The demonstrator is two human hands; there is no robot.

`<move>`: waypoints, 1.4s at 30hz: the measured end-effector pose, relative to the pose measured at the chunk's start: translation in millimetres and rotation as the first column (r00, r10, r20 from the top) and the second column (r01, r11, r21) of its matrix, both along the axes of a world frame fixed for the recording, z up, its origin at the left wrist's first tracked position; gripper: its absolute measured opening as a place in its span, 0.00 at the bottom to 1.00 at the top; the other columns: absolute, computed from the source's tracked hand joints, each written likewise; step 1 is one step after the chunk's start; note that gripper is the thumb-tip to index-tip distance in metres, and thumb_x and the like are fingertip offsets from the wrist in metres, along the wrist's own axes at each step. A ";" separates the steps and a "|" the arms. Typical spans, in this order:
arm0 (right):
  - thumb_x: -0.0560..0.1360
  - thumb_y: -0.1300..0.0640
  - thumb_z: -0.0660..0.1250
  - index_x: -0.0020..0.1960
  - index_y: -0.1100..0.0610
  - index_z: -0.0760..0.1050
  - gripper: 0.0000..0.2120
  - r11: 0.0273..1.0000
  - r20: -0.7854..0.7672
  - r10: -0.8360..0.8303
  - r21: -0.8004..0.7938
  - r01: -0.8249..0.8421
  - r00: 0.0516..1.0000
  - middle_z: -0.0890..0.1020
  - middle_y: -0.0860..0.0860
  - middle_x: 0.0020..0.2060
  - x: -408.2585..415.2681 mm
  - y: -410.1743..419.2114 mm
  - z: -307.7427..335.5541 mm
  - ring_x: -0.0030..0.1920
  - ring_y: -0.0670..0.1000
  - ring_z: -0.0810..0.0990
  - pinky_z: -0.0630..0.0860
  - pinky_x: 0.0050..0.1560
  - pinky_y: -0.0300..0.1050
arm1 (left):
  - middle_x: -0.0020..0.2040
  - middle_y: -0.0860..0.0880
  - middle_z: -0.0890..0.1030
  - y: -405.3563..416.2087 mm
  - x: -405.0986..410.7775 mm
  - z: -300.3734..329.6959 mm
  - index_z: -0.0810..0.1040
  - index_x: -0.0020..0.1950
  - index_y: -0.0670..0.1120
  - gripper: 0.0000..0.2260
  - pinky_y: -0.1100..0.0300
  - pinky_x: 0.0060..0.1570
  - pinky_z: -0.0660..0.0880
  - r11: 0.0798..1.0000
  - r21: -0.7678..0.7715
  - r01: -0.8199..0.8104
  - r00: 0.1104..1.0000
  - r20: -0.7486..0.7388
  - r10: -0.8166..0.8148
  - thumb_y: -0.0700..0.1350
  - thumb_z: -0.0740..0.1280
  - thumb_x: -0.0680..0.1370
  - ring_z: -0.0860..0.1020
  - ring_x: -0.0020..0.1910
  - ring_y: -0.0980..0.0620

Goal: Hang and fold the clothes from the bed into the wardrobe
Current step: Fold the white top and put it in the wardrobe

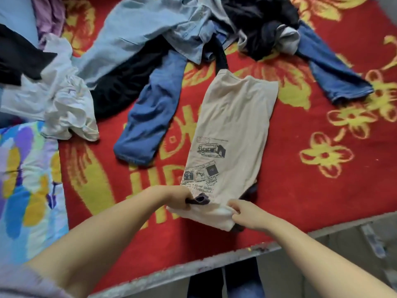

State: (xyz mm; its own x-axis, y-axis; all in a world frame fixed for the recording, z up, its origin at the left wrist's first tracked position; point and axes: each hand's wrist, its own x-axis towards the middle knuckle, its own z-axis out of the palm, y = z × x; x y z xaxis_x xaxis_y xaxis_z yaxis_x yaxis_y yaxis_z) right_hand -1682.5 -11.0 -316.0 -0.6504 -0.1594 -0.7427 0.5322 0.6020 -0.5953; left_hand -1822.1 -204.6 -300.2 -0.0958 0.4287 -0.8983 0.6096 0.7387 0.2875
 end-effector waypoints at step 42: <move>0.77 0.51 0.67 0.68 0.55 0.68 0.22 0.662 -0.197 -0.734 0.006 0.749 0.650 0.76 0.50 0.54 -93.8 112.2 -71.9 0.55 0.50 0.76 0.70 0.51 0.40 | 0.50 0.48 0.82 42.6 -98.8 -94.4 0.78 0.56 0.45 0.10 0.58 0.49 0.74 -0.015 0.253 -0.967 0.089 0.392 0.916 0.49 0.67 0.78 0.78 0.48 0.51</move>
